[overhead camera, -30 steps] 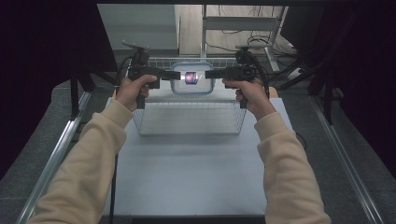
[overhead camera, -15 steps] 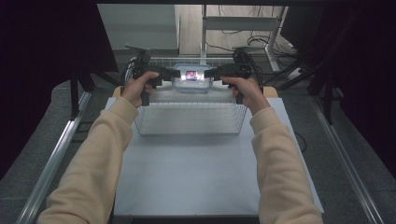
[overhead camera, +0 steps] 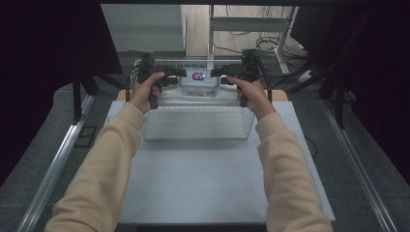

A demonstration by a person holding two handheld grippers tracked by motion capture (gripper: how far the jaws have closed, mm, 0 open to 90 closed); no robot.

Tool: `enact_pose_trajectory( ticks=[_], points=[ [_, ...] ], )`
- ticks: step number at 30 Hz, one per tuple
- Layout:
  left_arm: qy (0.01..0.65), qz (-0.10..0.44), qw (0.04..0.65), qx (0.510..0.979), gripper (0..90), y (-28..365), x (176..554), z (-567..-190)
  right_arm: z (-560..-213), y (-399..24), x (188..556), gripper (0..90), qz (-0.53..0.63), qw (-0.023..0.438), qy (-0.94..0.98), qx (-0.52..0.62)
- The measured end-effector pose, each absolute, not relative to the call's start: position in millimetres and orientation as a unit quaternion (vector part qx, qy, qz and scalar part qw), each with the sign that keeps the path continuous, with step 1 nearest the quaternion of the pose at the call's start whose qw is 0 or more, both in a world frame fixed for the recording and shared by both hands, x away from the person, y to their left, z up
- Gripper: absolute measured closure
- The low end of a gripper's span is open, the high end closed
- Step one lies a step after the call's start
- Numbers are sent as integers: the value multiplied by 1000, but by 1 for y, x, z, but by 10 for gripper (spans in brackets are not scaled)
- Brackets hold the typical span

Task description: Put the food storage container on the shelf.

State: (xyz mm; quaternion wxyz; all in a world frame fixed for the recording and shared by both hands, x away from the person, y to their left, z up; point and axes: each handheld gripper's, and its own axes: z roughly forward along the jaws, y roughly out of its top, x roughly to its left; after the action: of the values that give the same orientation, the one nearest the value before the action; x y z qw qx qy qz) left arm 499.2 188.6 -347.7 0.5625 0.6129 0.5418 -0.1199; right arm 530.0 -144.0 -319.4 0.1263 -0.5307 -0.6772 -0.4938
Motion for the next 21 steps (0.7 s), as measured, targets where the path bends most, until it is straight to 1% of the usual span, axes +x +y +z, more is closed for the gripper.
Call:
enact_pose_trajectory(
  ticks=[3,7,10,12,13,15,16,18,21],
  points=[
    [516,-67,566,639,242,192,476,-336,-307,-146,513,242,-519,91,-682,-507],
    [496,3,564,661,231,197,433,-326,-298,-153,483,212,-539,64,-700,-463],
    [479,45,550,683,233,199,398,-331,-300,-163,456,206,-528,19,-729,-435],
    [462,64,540,701,236,199,369,-342,-307,-171,434,206,-513,-15,-751,-415],
    [456,72,535,708,237,199,359,-347,-313,-177,418,201,-504,-35,-761,-406],
    [440,87,515,730,237,196,331,-365,-323,-185,396,198,-499,-49,-771,-394],
    [438,87,512,734,237,195,322,-372,-332,-192,380,198,-500,-59,-772,-388],
    [433,79,508,740,236,193,302,-390,-345,-199,361,198,-498,-67,-775,-382],
    [431,66,497,751,227,193,282,-417,-368,-209,333,198,-495,-65,-779,-380]
  ],
)
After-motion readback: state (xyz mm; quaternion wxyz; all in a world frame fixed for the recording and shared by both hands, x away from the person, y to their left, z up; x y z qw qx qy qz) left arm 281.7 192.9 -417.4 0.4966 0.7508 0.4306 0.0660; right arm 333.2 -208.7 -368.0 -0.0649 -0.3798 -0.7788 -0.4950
